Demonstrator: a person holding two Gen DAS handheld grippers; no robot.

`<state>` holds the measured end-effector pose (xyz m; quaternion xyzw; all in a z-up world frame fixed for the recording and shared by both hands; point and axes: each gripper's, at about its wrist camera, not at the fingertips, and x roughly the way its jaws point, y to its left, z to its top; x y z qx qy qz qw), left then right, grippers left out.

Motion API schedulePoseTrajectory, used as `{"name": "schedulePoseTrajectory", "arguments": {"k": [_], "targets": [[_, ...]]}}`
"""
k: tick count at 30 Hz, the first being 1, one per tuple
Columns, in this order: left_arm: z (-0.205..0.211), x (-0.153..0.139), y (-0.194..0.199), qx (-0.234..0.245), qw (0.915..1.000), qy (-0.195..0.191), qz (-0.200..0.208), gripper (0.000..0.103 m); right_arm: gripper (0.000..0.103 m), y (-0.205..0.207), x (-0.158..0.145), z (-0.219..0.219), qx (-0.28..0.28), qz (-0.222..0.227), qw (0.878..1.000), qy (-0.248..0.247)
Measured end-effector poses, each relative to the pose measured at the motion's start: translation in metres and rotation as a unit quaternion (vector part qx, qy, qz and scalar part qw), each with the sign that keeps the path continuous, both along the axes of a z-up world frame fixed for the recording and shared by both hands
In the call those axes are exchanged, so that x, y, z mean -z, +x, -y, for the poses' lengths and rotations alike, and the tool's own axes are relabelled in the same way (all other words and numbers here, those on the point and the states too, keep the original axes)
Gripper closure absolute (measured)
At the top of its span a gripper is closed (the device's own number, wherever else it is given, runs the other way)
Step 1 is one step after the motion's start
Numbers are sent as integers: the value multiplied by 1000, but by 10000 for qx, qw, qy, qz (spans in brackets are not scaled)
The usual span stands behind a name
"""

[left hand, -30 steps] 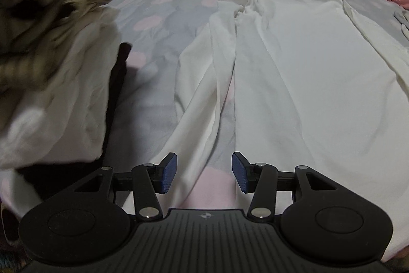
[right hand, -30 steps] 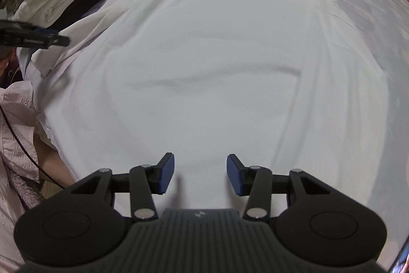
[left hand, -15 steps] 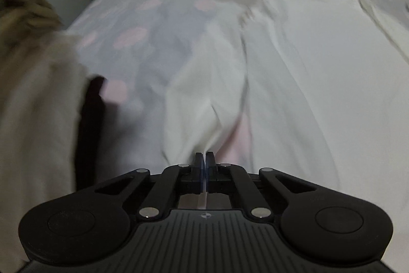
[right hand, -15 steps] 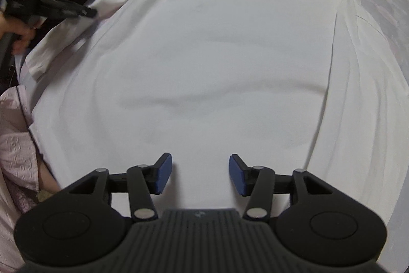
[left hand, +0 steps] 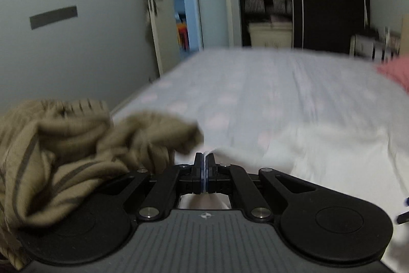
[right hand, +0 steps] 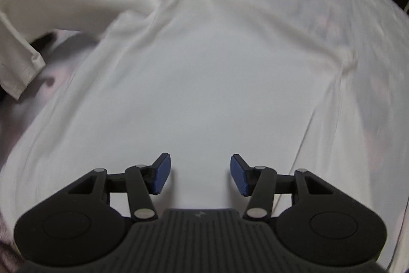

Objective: Fold clothes

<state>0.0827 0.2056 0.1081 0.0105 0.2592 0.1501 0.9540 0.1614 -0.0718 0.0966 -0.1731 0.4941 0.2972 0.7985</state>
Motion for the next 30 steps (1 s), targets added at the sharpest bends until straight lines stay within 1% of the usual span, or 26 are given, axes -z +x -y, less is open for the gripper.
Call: {"name": "schedulePoseTrajectory", "arguments": {"k": [1, 2, 4, 5, 7, 8, 10, 14, 15, 17, 22, 25, 27, 28, 29, 30], "targets": [[0, -7, 0, 10, 9999, -27, 135, 103, 50, 11, -3, -3, -10, 60, 10000, 61], [1, -13, 1, 46, 9997, -40, 238, 103, 57, 23, -7, -7, -21, 80, 9999, 149], [1, -24, 3, 39, 9990, -24, 450, 103, 64, 41, -10, -22, -95, 58, 9991, 416], [1, -28, 5, 26, 9987, 17, 518, 103, 64, 47, -11, -32, -184, 63, 9981, 579], [-1, -34, 8, -25, 9980, -10, 626, 103, 68, 54, -9, -55, -407, 95, 9953, 869], [-3, -36, 11, -14, 9980, -61, 631, 103, 73, 54, -6, -69, -563, 134, 9935, 979], [-6, -36, 14, -13, 9982, -146, 588, 103, 76, 55, 5, -98, -776, 129, 9906, 1121], [-8, -29, 21, 40, 9992, -154, 356, 103, 75, 74, 20, -134, -944, -31, 9900, 1046], [-7, -28, 20, 97, 9994, -208, 274, 103, 75, 82, 19, -137, -933, 1, 9908, 982], [-8, -23, 15, 243, 9989, -368, 138, 103, 75, 100, 12, -139, -869, 133, 9927, 825], [-1, -4, 5, 562, 9973, -431, -202, 103, 75, 163, -12, -142, -464, 602, 9963, 408], [-4, 5, 4, 608, 9957, -609, -347, 103, 73, 203, -12, -148, -238, 853, 9961, 1], [-6, 9, 4, 626, 9949, -681, -400, 103, 65, 230, -7, -146, -32, 926, 9955, -198], [-9, 11, 3, 622, 9947, -709, -417, 103, 58, 244, -4, -142, 107, 884, 9958, -216], [-11, 12, 3, 617, 9944, -737, -432, 103, 55, 257, 1, -138, 310, 771, 9964, -173], [-14, 13, 3, 612, 9942, -764, -448, 103, 55, 271, 7, -133, 544, 624, 9965, -100]]}}
